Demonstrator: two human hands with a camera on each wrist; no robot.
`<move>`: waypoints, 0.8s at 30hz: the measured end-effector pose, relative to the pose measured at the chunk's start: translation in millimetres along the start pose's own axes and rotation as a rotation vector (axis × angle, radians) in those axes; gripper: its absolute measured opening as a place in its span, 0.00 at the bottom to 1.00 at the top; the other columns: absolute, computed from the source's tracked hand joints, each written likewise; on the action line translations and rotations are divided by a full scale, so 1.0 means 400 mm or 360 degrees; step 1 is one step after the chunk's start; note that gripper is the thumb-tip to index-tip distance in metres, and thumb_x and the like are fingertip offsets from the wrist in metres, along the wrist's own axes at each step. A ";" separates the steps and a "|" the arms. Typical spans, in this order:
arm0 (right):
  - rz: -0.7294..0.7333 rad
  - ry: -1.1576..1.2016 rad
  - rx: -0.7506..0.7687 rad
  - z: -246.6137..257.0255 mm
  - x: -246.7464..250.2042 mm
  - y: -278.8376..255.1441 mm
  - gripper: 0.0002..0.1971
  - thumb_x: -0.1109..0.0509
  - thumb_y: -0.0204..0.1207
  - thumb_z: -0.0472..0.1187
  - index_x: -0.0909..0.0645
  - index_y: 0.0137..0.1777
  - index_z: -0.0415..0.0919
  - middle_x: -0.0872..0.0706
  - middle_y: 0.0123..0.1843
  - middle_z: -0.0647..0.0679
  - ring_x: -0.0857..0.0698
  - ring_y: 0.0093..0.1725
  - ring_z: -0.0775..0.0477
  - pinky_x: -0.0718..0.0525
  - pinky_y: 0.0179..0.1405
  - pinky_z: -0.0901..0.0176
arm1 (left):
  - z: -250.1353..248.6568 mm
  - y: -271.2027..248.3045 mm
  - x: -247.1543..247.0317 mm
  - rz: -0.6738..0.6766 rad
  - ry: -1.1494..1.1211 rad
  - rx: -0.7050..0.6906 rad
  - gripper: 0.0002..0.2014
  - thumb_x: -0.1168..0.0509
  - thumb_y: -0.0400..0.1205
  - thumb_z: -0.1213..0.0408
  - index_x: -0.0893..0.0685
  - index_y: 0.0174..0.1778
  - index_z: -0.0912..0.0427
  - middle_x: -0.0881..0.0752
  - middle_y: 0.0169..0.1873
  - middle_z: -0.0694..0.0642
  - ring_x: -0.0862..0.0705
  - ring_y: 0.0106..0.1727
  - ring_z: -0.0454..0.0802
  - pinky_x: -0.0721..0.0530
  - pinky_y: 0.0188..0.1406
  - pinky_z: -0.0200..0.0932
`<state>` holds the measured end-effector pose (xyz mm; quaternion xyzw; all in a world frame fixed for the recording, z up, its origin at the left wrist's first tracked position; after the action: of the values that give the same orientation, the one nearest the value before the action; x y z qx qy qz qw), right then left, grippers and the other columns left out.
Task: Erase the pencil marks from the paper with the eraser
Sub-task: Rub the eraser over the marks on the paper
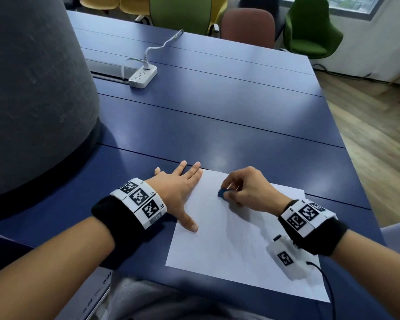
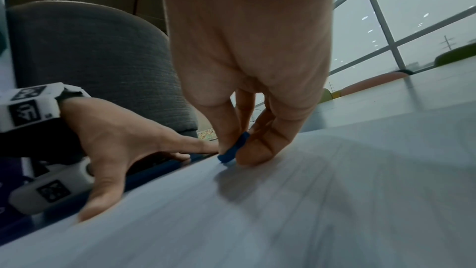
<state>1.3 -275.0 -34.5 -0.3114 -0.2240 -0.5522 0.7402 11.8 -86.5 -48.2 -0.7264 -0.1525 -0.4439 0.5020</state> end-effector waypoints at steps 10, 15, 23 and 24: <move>0.0014 -0.0053 0.0047 0.020 -0.013 0.004 0.04 0.24 0.68 0.33 0.11 0.42 0.39 0.15 0.27 0.51 0.23 0.19 0.62 0.23 0.25 0.70 | 0.000 -0.002 0.005 -0.0004 -0.0001 0.0010 0.72 0.26 0.60 0.27 0.69 0.85 0.51 0.73 0.82 0.42 0.70 0.84 0.51 0.50 0.73 0.82; 0.0333 -0.0178 0.0132 0.020 -0.038 -0.066 0.05 0.23 0.67 0.35 0.10 0.42 0.43 0.14 0.32 0.52 0.22 0.25 0.60 0.25 0.27 0.71 | -0.001 -0.002 0.005 0.0003 0.0021 0.0018 0.72 0.26 0.60 0.27 0.70 0.84 0.52 0.74 0.82 0.42 0.70 0.84 0.51 0.50 0.74 0.81; 0.0183 -0.0076 0.0129 0.025 -0.041 -0.081 0.05 0.24 0.68 0.33 0.11 0.42 0.42 0.15 0.31 0.52 0.22 0.23 0.62 0.25 0.26 0.72 | -0.004 -0.008 0.007 -0.0016 0.0028 0.0019 0.72 0.26 0.61 0.27 0.69 0.84 0.52 0.73 0.82 0.42 0.70 0.84 0.50 0.48 0.75 0.79; 0.0274 -0.0130 0.0174 0.029 -0.050 -0.101 0.06 0.24 0.67 0.33 0.11 0.42 0.43 0.14 0.32 0.52 0.22 0.25 0.61 0.25 0.27 0.73 | -0.003 -0.008 0.007 -0.0021 0.0024 0.0019 0.72 0.26 0.60 0.27 0.69 0.85 0.52 0.73 0.82 0.42 0.70 0.84 0.50 0.48 0.75 0.80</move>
<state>-43.2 -261.1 -31.2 -0.3110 -0.2563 -0.4602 0.7911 10.7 -86.7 -43.9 -0.7189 -0.1561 -0.4519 0.5045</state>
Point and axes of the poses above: each hand's wrist, its own y-axis towards the middle knuckle, its own x-axis out of the back of the hand, z = x × y, the point moved 4 cm from there along y, towards the middle knuckle
